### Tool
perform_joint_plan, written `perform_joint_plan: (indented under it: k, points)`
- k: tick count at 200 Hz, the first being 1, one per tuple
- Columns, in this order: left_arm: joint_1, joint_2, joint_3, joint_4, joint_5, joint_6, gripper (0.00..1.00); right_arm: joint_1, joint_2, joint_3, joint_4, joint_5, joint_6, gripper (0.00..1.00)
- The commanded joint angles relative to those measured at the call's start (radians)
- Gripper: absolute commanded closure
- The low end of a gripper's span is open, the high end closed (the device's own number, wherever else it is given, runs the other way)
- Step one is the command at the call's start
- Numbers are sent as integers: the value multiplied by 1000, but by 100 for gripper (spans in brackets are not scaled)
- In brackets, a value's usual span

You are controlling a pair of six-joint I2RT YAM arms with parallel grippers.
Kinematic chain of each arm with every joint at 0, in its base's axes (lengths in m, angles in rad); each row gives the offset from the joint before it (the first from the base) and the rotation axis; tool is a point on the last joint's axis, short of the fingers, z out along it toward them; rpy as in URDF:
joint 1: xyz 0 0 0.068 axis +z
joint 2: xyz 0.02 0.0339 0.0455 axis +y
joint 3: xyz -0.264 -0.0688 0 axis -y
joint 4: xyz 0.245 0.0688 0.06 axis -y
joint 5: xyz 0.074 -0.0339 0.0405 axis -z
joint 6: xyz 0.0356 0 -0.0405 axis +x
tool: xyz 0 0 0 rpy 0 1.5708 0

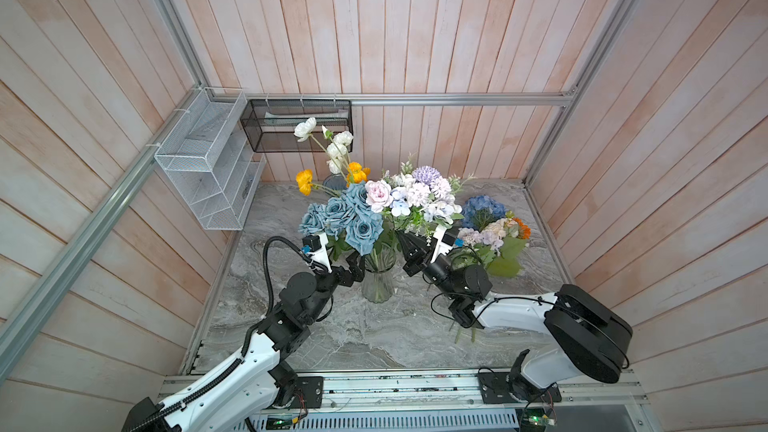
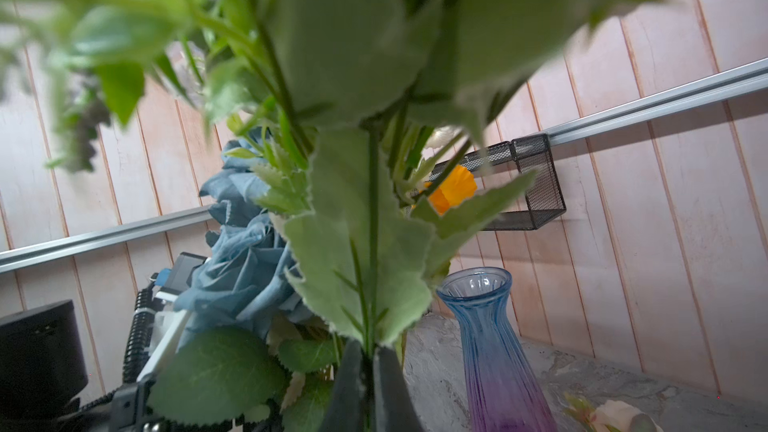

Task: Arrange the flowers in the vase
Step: 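Carry the hydrangeas over the clear vase and lower the stems in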

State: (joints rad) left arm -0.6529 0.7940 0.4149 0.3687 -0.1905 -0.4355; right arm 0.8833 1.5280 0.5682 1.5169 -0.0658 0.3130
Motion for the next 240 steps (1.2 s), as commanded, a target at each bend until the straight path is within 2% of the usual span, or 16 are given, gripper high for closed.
perform_joint_plan:
  k: [1, 28, 82, 122, 145, 181, 211, 240]
  points:
    - [7, -3, -9, 27, 2, -8, 0, 9, 27, 9, 91, -31, -48, 100]
    - [9, -9, -13, 27, -1, -8, 0, 21, 35, -15, 74, -24, -63, 100]
    - [9, -7, -14, 35, -3, -5, 0, 34, -43, -66, -121, -10, -77, 100]
    - [9, -2, -14, 42, 2, -8, 0, 32, -101, -78, -200, -8, -106, 72]
    - [9, -4, -13, 41, 3, -9, 0, 31, -134, -79, -237, -29, -121, 61]
    - [10, -8, -14, 41, 3, -12, 0, 32, -193, -90, -281, -24, -118, 56]
    - [10, -7, -15, 43, 5, -16, 0, 23, -216, -90, -281, 30, -116, 50]
    - [10, -4, -15, 46, 6, -17, 0, 2, -190, -68, -251, 32, -114, 50]
